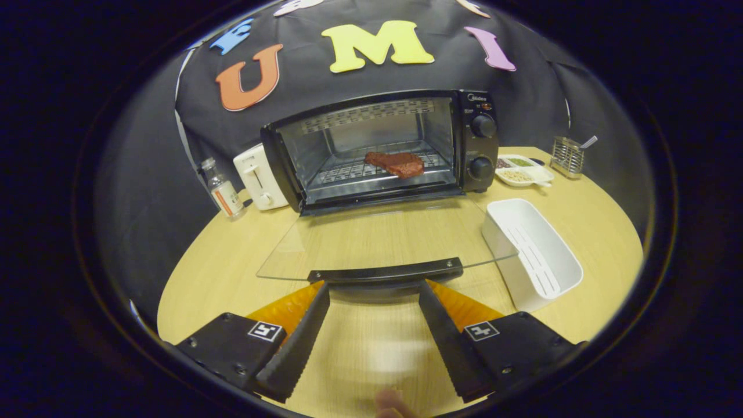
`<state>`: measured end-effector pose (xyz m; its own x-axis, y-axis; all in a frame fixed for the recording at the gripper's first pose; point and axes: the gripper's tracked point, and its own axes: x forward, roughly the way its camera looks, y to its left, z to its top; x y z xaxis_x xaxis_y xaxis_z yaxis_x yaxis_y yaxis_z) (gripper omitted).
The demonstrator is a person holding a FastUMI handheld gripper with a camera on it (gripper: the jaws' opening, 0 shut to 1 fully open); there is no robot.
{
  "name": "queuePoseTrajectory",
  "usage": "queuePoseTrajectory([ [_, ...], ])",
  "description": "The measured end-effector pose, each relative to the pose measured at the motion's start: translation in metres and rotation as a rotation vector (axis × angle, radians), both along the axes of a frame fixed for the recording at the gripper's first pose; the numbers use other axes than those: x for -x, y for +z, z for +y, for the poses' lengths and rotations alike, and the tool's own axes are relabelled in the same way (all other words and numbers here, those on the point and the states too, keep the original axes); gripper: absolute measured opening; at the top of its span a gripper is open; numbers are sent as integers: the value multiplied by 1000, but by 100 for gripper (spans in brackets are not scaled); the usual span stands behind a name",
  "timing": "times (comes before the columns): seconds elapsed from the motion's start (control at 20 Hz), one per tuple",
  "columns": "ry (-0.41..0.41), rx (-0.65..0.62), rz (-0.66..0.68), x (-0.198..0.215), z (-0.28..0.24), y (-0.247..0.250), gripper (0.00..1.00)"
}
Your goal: Open the toaster oven, put the food inside, and close the toaster oven door.
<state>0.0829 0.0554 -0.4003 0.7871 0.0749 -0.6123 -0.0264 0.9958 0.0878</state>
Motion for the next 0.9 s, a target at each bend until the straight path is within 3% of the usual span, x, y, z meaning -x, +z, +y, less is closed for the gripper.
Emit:
queuePoseTrajectory([
  [0.25, -13, 12, -68, -3, 3, 24, 98],
  [0.6, 57, 163, -251, -32, 12, 85, 99],
  [0.9, 82, 79, -288, -85, 19, 139, 99],
])
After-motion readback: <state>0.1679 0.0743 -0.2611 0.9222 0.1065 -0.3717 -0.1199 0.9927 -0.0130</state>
